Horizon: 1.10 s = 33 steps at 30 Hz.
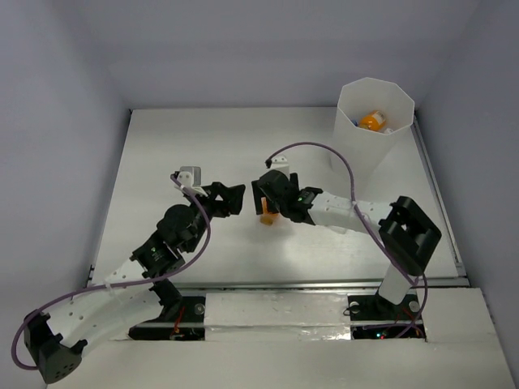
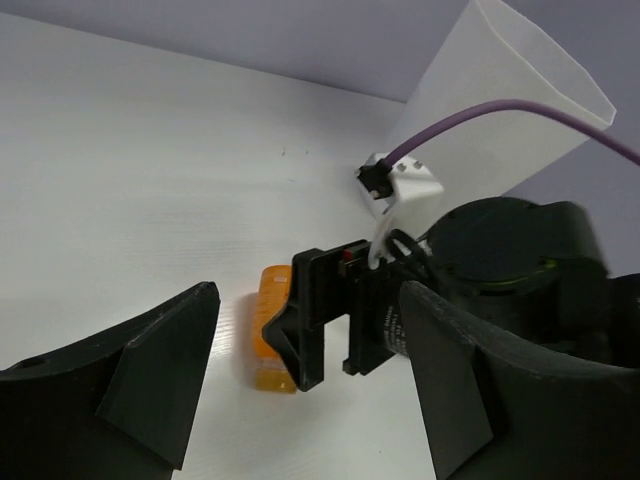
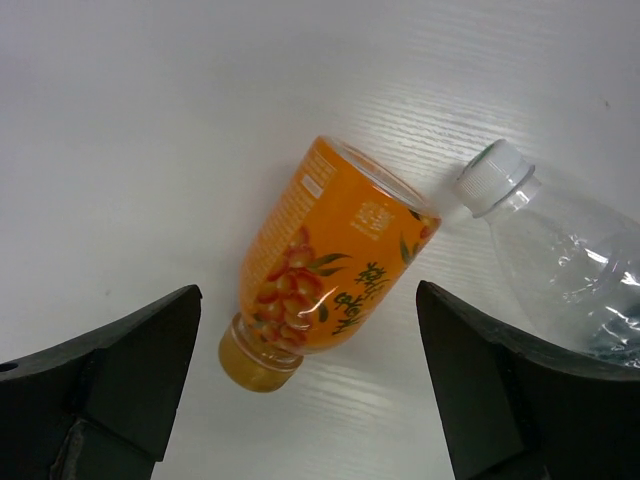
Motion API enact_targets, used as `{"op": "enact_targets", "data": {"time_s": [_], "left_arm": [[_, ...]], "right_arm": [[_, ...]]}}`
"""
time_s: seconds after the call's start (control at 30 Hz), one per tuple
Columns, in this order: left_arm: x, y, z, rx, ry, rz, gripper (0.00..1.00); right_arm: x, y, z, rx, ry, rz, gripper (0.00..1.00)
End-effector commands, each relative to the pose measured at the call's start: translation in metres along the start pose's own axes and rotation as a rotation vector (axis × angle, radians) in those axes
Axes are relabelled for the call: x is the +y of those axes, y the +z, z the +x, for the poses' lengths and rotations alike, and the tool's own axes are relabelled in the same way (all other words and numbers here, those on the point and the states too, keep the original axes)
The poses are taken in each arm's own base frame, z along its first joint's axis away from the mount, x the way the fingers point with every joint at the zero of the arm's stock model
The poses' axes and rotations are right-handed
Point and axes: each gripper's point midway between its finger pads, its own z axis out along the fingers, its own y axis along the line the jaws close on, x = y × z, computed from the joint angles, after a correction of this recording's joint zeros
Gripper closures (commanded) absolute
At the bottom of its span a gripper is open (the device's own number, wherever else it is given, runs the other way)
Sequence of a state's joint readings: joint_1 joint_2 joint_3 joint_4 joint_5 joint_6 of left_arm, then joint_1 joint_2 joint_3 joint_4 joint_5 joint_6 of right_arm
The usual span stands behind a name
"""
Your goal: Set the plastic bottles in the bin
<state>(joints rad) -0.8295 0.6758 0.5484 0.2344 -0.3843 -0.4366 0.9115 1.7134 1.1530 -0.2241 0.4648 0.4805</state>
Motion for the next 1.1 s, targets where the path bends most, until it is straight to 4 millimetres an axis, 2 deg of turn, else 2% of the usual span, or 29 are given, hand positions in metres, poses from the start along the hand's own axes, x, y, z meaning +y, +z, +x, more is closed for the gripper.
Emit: {"op": "enact_targets", "data": {"time_s": [0.0, 0.3, 0.43, 0.53, 0.6, 0.63, 0.7, 0.77, 0.8, 0.87, 1.0, 1.03, 1.07], "left_arm": [[-0.005, -0.003, -0.011, -0.043, -0.033, 0.022, 0.3], [-0.005, -0.005, -0.009, -0.04, -0.041, 0.027, 0.3], [-0.005, -0.006, -0.011, -0.042, -0.044, 0.027, 0.3], [-0.005, -0.009, -0.017, -0.057, -0.057, 0.025, 0.31], [-0.004, -0.011, -0.02, -0.066, -0.064, 0.02, 0.31], [-0.004, -0.012, -0.022, -0.068, -0.073, 0.021, 0.31], [-0.004, -0.012, -0.021, -0.059, -0.076, 0.015, 0.31], [-0.004, -0.007, -0.012, -0.029, -0.088, -0.001, 0.31], [-0.006, -0.005, -0.009, -0.013, -0.097, 0.004, 0.31], [-0.009, 0.003, 0.006, 0.031, -0.11, 0.009, 0.32], [-0.03, 0.018, 0.033, 0.101, -0.201, 0.096, 0.39], [-0.034, 0.025, 0.052, 0.16, -0.197, 0.113, 0.44], [-0.048, 0.029, 0.057, 0.168, -0.209, 0.155, 0.61]], "right_arm": [[-0.006, 0.007, -0.007, -0.015, 0.014, 0.094, 0.07], [0.011, 0.033, 0.001, 0.003, 0.054, 0.088, 0.11], [0.015, 0.037, 0.0, -0.013, 0.075, 0.073, 0.23], [0.013, 0.029, -0.009, -0.046, 0.099, 0.062, 0.36], [0.013, 0.009, -0.031, -0.1, 0.132, 0.033, 0.4], [0.011, 0.011, -0.025, -0.096, 0.124, 0.036, 0.41], [0.009, -0.034, -0.071, -0.207, 0.176, -0.026, 0.42], [0.0, -0.06, -0.093, -0.27, 0.181, -0.032, 0.43], [-0.014, -0.084, -0.116, -0.335, 0.209, -0.02, 0.44], [-0.031, -0.107, -0.139, -0.392, 0.205, 0.006, 0.44], [-0.101, -0.148, -0.191, -0.525, 0.255, 0.121, 0.44], [-0.117, -0.164, -0.203, -0.566, 0.27, 0.139, 0.44], [-0.132, -0.172, -0.214, -0.596, 0.261, 0.172, 0.44]]}}
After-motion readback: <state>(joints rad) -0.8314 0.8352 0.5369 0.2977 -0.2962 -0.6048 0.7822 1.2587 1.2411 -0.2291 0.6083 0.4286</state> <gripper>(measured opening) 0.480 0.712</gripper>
